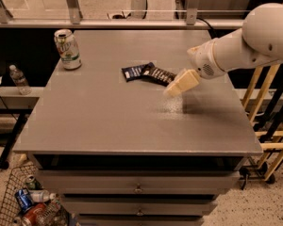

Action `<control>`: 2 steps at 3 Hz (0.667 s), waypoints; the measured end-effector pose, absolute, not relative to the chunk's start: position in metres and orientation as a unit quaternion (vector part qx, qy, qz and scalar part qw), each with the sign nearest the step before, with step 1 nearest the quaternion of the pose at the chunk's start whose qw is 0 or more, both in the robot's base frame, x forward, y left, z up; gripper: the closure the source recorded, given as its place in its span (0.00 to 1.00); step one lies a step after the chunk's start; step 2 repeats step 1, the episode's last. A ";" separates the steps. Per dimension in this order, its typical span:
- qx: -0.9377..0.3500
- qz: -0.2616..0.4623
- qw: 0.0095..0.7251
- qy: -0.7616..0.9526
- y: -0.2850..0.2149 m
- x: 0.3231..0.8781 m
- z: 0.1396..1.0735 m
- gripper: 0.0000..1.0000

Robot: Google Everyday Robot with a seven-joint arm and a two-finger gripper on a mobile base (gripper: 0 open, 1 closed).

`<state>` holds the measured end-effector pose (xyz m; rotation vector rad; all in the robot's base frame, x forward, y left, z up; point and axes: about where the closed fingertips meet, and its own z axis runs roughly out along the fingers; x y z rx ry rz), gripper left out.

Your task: Move rxbar chocolate near rxbar blueberry

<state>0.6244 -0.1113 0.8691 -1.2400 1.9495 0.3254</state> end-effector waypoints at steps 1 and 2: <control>-0.473 0.096 0.370 0.794 -0.136 0.600 0.877 0.00; -0.473 0.096 0.370 0.794 -0.136 0.600 0.877 0.00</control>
Offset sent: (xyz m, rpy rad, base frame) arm 0.0000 0.0000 0.0000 0.0000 0.0000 0.0000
